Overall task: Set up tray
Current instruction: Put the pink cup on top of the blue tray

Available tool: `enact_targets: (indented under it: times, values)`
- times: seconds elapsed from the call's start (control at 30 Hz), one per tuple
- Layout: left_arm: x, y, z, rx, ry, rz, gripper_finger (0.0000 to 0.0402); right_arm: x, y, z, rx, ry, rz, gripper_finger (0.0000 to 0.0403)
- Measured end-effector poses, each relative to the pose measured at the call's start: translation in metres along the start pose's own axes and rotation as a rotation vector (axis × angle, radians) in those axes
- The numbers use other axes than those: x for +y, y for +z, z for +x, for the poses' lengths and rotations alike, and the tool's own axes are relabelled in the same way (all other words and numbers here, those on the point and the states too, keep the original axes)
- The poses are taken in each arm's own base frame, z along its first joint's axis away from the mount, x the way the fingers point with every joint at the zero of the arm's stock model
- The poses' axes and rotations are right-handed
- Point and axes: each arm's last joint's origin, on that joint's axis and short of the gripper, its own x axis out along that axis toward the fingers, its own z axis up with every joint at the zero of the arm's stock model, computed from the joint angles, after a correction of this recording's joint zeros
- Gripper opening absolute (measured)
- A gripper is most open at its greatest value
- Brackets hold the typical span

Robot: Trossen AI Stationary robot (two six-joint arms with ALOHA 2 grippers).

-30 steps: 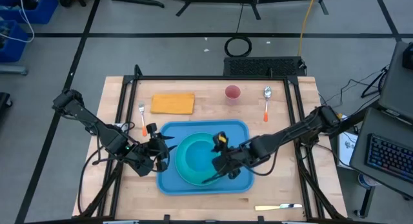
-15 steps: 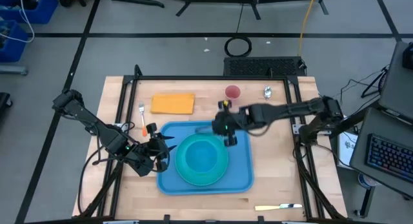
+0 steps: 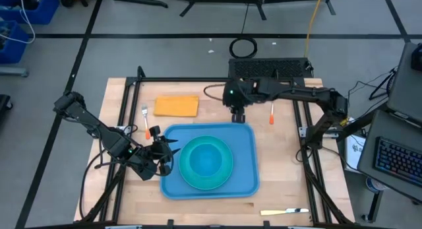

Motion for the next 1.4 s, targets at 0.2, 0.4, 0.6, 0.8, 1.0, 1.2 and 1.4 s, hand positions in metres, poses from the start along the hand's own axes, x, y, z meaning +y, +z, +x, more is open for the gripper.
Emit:
enact_targets:
  times: [0.2, 0.4, 0.6, 0.8, 1.0, 1.2, 1.4]
  values:
    - [0.000, 0.000, 0.000, 0.001, 0.000, 0.001, 0.0159, -0.019, -0.021, 0.019, 0.061, 0.034, 0.070, 0.0155]
    - [0.000, 0.000, 0.000, 0.000, 0.000, 0.005, 0.0159, -0.028, -0.039, 0.038, 0.081, 0.037, 0.096, 0.0155]
    - [0.000, 0.000, 0.000, 0.000, 0.000, 0.005, 0.0159, -0.033, -0.045, 0.047, 0.056, 0.017, 0.087, 0.0155]
    - [0.000, 0.000, 0.000, 0.000, 0.000, 0.005, 0.0159, -0.041, -0.048, 0.048, 0.068, -0.016, 0.106, 0.0155]
    - [0.000, 0.000, 0.000, -0.001, 0.001, 0.005, 0.0159, -0.048, -0.052, 0.048, 0.072, -0.017, 0.129, 0.0155]
    - [0.000, 0.000, 0.000, -0.003, 0.004, 0.004, 0.0159, -0.048, -0.053, 0.052, 0.053, 0.024, 0.147, 0.0155]
    - [0.000, 0.000, 0.000, -0.005, 0.007, 0.004, 0.0159, -0.045, -0.060, 0.060, 0.065, 0.027, 0.152, 0.0155]
